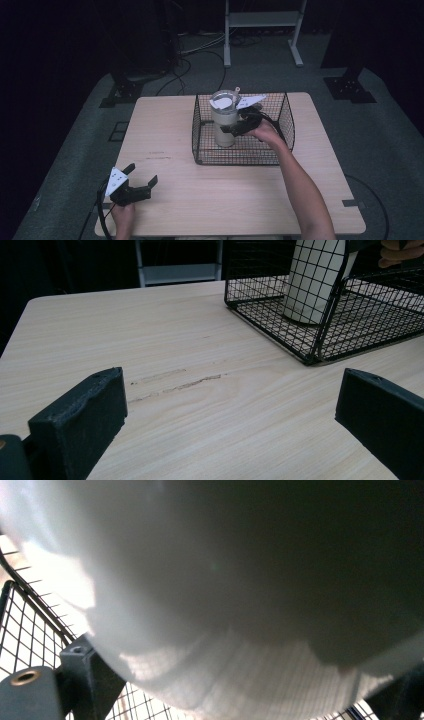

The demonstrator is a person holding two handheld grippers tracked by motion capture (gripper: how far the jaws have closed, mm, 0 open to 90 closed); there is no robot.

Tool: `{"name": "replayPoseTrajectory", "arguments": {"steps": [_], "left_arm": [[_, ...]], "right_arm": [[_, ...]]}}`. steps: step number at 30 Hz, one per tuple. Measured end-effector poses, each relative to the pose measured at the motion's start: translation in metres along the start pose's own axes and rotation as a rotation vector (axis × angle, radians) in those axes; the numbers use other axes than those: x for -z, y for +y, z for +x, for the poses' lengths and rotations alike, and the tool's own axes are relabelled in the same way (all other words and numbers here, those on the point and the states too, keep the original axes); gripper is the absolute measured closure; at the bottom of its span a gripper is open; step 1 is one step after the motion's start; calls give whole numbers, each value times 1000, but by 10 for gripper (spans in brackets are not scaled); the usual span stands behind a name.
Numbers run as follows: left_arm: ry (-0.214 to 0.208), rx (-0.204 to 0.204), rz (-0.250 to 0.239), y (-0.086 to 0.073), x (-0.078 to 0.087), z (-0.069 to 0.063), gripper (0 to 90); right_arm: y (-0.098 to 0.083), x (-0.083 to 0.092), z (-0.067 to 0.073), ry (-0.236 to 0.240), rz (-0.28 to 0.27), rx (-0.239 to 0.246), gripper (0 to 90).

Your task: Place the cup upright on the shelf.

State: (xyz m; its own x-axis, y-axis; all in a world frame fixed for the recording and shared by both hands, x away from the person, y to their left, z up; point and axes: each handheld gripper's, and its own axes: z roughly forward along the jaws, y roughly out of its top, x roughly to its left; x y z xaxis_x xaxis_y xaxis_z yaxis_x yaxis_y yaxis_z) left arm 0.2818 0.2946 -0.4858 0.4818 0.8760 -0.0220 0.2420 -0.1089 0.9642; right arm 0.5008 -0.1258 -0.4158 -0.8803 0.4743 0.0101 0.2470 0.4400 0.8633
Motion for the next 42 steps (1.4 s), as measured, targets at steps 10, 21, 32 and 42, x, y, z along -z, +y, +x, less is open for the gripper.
{"name": "replayPoseTrajectory", "arguments": {"steps": [10, 21, 32, 42], "left_arm": [[0, -3, 1, 0, 0, 0, 0], [-3, -1, -4, 0, 1, -1, 0], [-2, -2, -3, 0, 1, -1, 0], [-3, -2, -3, 0, 0, -1, 0]], "right_arm": [[0, 4, 1, -7, 9, -3, 80], [-1, 15, 4, -17, 8, -20, 118], [0, 40, 5, -39, 18, -76, 129], [2, 59, 10, -49, 7, -84, 129]]}}
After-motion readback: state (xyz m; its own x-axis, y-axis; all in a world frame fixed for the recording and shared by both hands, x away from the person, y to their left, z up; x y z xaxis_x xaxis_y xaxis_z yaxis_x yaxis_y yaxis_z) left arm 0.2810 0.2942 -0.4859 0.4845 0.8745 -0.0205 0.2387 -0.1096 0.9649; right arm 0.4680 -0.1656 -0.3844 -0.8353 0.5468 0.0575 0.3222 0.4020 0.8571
